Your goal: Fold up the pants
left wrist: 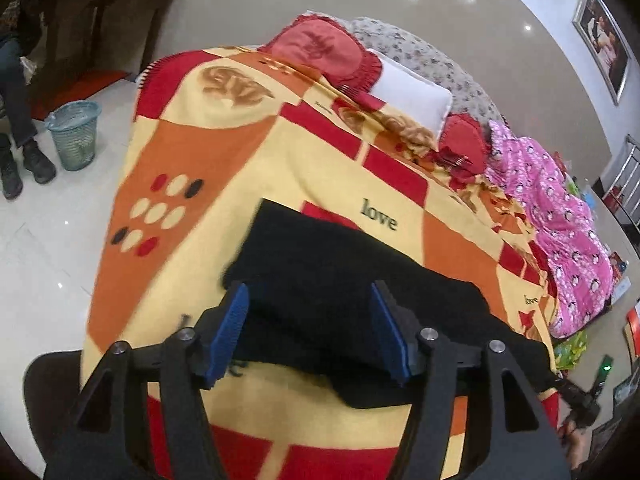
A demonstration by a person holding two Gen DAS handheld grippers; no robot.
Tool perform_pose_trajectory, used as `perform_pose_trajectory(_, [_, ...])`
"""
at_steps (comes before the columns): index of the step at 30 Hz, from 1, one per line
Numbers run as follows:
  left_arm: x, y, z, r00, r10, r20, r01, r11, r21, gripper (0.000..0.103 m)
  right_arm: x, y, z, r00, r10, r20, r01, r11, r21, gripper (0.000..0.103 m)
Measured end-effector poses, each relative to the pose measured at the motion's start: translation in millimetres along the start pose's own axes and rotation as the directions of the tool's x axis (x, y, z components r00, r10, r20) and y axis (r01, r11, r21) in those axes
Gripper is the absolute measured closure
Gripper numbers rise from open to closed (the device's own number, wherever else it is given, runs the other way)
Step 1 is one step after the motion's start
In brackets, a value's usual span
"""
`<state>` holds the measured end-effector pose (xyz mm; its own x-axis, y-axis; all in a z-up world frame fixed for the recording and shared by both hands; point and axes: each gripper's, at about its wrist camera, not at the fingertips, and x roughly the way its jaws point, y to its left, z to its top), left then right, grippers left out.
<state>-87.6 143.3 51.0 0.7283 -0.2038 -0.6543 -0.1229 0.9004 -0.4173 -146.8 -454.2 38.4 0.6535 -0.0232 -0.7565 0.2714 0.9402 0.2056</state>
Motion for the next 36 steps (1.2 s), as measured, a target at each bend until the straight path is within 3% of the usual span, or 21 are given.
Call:
perform_pose_trajectory(2, [-0.8, 3.0, 3.9, 1.000, 0.024, 0.004, -0.024, 1.000, 0.009, 0.037, -17.2, 10.0, 7.1, 0.998, -0.008, 0.065, 0.008, 1.000, -0.013, 0.055])
perform_pose_trajectory(5, [0.3, 8.7, 6.1, 0.999, 0.039, 0.016, -0.039, 0.999, 0.001, 0.032, -27.3, 54.2, 16.2, 0.980, 0.182, 0.082, -0.172, 0.979, -0.107, 0.055])
perform_pose_trajectory(7, [4.9, 14.3, 6.1, 0.999, 0.050, 0.018, -0.050, 0.999, -0.011, 0.026, -16.0, 109.4, 9.4, 0.920, 0.392, -0.006, -0.384, 0.898, -0.212, 0.055])
perform_pose_trajectory(8, [9.3, 17.4, 5.9, 0.999, 0.054, 0.007, -0.054, 0.998, -0.018, 0.025, -8.5, 137.1, 2.8, 0.889, 0.453, -0.057, -0.452, 0.854, -0.258, 0.055])
perform_pose_trajectory(11, [24.3, 28.3, 6.6, 0.998, 0.048, -0.046, -0.050, 0.997, -0.057, 0.025, 13.7, 213.5, -20.5, 0.824, 0.533, -0.195, -0.565, 0.738, -0.368, 0.055])
perform_pose_trajectory(13, [29.7, 32.5, 6.9, 0.997, 0.040, -0.060, -0.045, 0.996, -0.078, 0.025, 27.5, 274.0, -45.2, 0.768, 0.562, -0.306, -0.637, 0.627, -0.449, 0.055])
perform_pose_trajectory(14, [31.6, 33.7, 7.5, 0.997, 0.034, -0.063, -0.040, 0.996, -0.084, 0.025, 29.8, 296.8, -57.5, 0.761, 0.556, -0.334, -0.644, 0.588, -0.490, 0.055])
perform_pose_trajectory(16, [34.8, 33.5, 8.6, 0.998, 0.023, -0.063, -0.028, 0.996, -0.081, 0.025, 32.2, 335.4, -77.4, 0.757, 0.540, -0.369, -0.643, 0.510, -0.572, 0.056])
perform_pose_trajectory(19, [40.8, 30.7, 10.3, 0.997, -0.005, -0.078, -0.001, 0.997, -0.072, 0.025, 40.4, 369.3, -98.0, 0.767, 0.512, -0.387, -0.622, 0.444, -0.645, 0.056])
perform_pose_trajectory(21, [46.0, 27.9, 10.8, 0.996, -0.032, -0.084, 0.026, 0.997, -0.071, 0.025, 47.7, 387.1, -109.7, 0.793, 0.484, -0.369, -0.578, 0.408, -0.707, 0.057])
perform_pose_trajectory(22, [48.3, 26.7, 10.9, 0.995, -0.043, -0.086, 0.037, 0.997, -0.069, 0.025, 50.1, 394.1, -113.6, 0.807, 0.473, -0.355, -0.556, 0.402, -0.728, 0.062])
perform_pose_trajectory(23, [49.9, 25.3, 11.4, 0.995, -0.051, -0.089, 0.045, 0.997, -0.064, 0.035, 55.3, 399.5, -116.4, 0.829, 0.447, -0.335, -0.521, 0.401, -0.754, 0.076])
perform_pose_trajectory(24, [51.8, 23.2, 12.2, 0.994, -0.056, -0.096, 0.051, 0.997, -0.052, 0.045, 59.5, 402.7, -115.5, 0.838, 0.437, -0.329, -0.511, 0.412, -0.754, 0.087])
perform_pose_trajectory(25, [53.1, 21.1, 13.0, 0.993, -0.054, -0.107, 0.050, 0.998, -0.037, 0.064, 61.1, 401.9, -111.4, 0.833, 0.441, -0.334, -0.522, 0.429, -0.737, 0.098])
perform_pose_trajectory(26, [52.8, 19.3, 13.8, 0.991, -0.062, -0.119, 0.059, 0.998, -0.025, 0.071, 58.7, 397.8, -101.2, 0.811, 0.470, -0.349, -0.561, 0.456, -0.691, 0.098])
perform_pose_trajectory(28, [43.7, 17.9, 14.7, 0.987, -0.102, -0.121, 0.099, 0.995, -0.028, 0.076, 47.0, 391.7, -90.8, 0.783, 0.512, -0.354, -0.598, 0.460, -0.656, 0.098])
perform_pose_trajectory(30, [24.9, 13.9, 13.8, 0.988, -0.114, -0.100, 0.115, 0.993, -0.001, 0.077, 26.3, 384.9, -87.9, 0.767, 0.535, -0.355, -0.611, 0.440, -0.658, 0.098])
perform_pose_trajectory(33, [11.6, 15.2, 8.4, 0.996, -0.055, -0.076, 0.059, 0.997, 0.045, 0.077, 21.3, 385.3, -95.4, 0.755, 0.534, -0.380, -0.628, 0.423, -0.654, 0.098])
perform_pose_trajectory(36, [26.3, 27.8, 0.2, 0.992, 0.018, -0.121, -0.015, 1.000, 0.027, 0.077, 53.1, 394.9, -118.9, 0.770, 0.459, -0.443, -0.629, 0.436, -0.643, 0.092])
